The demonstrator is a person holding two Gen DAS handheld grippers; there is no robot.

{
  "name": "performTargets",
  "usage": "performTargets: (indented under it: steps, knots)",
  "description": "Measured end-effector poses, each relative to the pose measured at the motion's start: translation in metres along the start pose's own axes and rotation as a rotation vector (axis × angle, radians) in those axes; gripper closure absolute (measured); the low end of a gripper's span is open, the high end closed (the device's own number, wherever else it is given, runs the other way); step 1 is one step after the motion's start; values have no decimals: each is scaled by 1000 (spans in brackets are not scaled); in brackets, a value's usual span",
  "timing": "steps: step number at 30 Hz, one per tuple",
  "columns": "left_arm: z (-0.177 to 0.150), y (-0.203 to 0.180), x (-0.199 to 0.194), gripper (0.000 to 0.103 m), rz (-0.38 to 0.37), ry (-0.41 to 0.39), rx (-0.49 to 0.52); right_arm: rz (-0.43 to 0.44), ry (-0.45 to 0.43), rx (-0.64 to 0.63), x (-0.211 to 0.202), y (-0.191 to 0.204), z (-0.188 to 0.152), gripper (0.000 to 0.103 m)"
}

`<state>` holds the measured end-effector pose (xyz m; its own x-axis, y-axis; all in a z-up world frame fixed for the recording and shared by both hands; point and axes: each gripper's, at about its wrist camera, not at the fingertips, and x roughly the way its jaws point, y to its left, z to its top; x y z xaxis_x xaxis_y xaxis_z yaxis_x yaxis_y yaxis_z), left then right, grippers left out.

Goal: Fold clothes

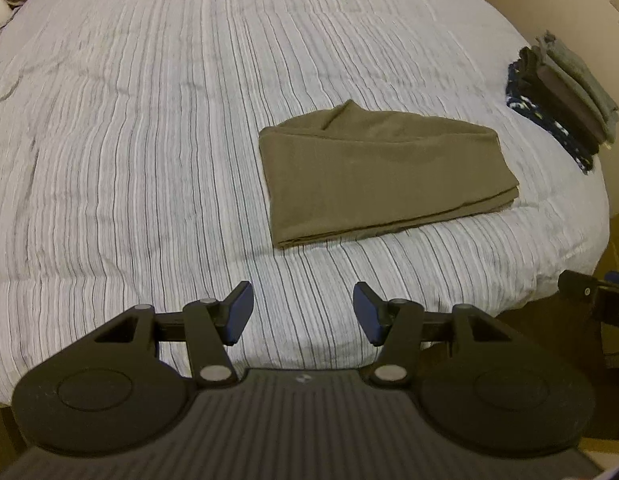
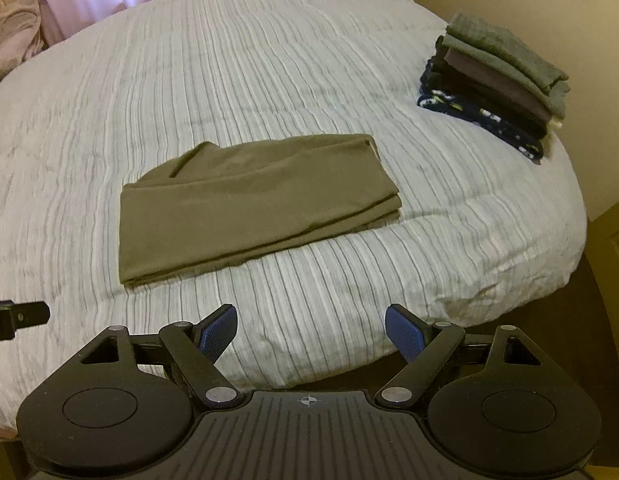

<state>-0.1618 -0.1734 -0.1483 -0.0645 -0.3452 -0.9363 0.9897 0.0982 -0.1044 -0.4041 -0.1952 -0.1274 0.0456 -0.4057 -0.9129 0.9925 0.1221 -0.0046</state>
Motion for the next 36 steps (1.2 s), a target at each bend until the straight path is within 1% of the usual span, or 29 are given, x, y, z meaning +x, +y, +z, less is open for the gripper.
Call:
performTargets:
  steps: [4, 6, 8, 11, 13, 17, 19, 20, 22, 23, 24, 25, 27, 29, 31, 36]
  knots:
    - [6, -14, 3, 52, 28, -17, -55, 54, 11, -19, 17, -21, 16, 19]
    - [7, -23, 6, 52, 28, -30, -86, 118, -6, -11, 25, -35, 23, 19]
    - [8, -33, 13, 52, 23, -37, -106, 239, -48, 16, 38, -57, 28, 19]
    - [8, -47, 27, 52, 25, -26, -132, 387, -83, 137, 65, -96, 34, 19]
    - [9, -54, 37, 52, 31, 5, -144, 442, -75, 250, 90, -121, 37, 19]
    - [8, -58, 50, 52, 28, 10, -173, 560, -53, 520, 142, -171, 33, 19]
    - [8, -58, 60, 52, 26, 19, -186, 591, -60, 629, 170, -191, 31, 19]
    - [8, -57, 67, 52, 25, 22, -194, 601, -74, 661, 183, -199, 32, 19]
    - [8, -54, 81, 52, 24, 25, -212, 593, -98, 714, 207, -207, 31, 21]
    - [9, -53, 88, 52, 23, 24, -221, 597, -107, 737, 219, -211, 30, 26]
    - [9, -52, 95, 52, 18, 21, -230, 600, -110, 763, 230, -214, 28, 40]
    - [10, -51, 101, 52, 12, 19, -240, 594, -100, 788, 243, -215, 26, 41]
    - [11, -47, 113, 52, -14, 14, -263, 576, -96, 815, 263, -217, 23, 41]
    - [12, -41, 125, 52, -40, 13, -288, 554, -118, 818, 275, -220, 20, 41]
    - [11, -34, 135, 52, -50, 5, -310, 576, -164, 830, 282, -223, 17, 41]
    - [11, -17, 157, 52, -62, -9, -357, 588, -202, 852, 296, -227, 15, 41]
